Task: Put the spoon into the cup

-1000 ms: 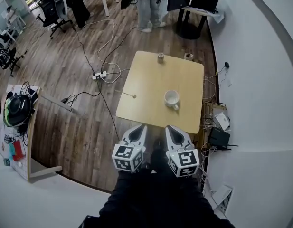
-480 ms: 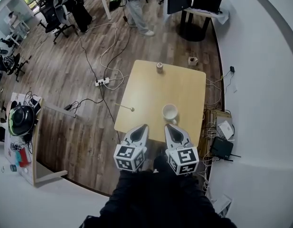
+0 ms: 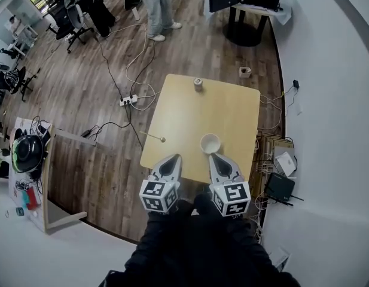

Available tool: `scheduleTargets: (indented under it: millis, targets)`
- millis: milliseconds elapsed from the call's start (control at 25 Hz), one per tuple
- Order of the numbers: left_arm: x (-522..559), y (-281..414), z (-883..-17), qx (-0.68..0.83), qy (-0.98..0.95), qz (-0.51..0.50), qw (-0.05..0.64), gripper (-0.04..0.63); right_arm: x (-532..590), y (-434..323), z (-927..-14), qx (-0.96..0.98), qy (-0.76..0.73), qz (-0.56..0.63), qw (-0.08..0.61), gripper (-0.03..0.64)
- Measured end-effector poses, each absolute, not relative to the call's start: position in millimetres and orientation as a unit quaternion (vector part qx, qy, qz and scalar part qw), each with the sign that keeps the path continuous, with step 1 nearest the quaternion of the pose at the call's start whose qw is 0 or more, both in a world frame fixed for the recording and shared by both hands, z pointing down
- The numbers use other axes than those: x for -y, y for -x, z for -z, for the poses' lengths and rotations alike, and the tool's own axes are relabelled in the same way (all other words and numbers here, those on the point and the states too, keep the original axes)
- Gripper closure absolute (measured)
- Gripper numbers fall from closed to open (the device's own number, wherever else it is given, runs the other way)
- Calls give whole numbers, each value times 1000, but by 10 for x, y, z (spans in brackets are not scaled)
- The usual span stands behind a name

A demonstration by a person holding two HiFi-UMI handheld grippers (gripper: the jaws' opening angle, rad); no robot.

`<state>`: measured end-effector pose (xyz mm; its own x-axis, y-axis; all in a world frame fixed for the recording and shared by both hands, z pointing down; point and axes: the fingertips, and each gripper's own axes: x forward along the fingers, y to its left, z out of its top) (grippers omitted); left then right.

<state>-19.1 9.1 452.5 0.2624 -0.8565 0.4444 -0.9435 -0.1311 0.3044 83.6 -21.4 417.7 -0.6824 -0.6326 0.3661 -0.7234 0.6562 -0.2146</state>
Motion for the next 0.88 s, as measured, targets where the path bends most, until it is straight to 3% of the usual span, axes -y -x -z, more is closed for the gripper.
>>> scheduleTargets:
  millis: [880]
  targets:
    - [153,952,-5185,627,-697,-104,332,558,622,-398,-4581,888,-379,-201,168,597]
